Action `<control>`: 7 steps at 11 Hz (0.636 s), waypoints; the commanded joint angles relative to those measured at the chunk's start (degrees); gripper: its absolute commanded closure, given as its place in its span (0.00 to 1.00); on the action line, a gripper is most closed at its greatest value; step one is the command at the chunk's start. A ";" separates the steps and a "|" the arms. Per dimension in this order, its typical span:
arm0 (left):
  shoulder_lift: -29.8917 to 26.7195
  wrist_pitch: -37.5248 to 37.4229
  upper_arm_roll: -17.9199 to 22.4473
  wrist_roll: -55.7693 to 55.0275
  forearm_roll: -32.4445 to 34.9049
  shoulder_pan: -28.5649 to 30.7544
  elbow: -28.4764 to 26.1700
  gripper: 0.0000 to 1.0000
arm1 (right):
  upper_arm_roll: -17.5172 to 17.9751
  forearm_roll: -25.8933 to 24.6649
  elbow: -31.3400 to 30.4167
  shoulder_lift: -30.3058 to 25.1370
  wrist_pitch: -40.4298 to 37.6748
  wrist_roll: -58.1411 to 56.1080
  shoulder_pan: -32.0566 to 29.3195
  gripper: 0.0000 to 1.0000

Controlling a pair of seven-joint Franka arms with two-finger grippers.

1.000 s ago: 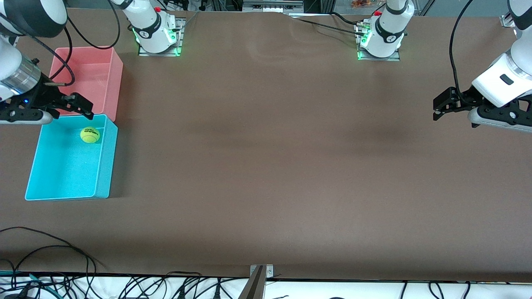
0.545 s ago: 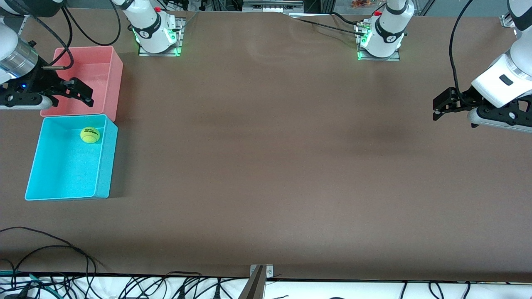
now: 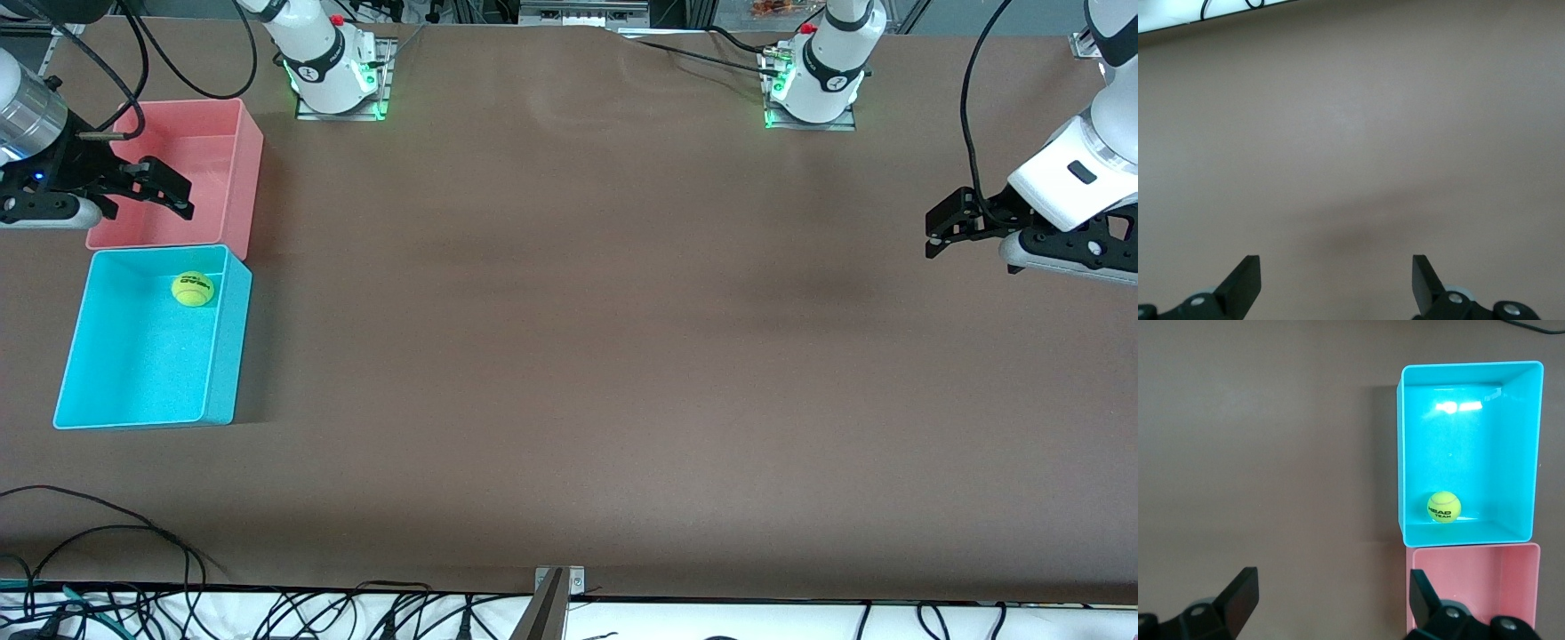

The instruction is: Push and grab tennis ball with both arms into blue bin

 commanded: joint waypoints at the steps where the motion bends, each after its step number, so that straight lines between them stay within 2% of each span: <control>1: -0.13 -0.83 -0.21 0.25 -0.58 0.40 0.20 0.00 | -1.02 1.11 4.61 1.95 -3.66 -0.28 0.59 0.00; 7: -0.13 -0.83 -0.21 0.25 -0.50 0.48 0.20 0.00 | -1.90 1.11 5.49 2.30 -5.33 -0.37 0.59 0.00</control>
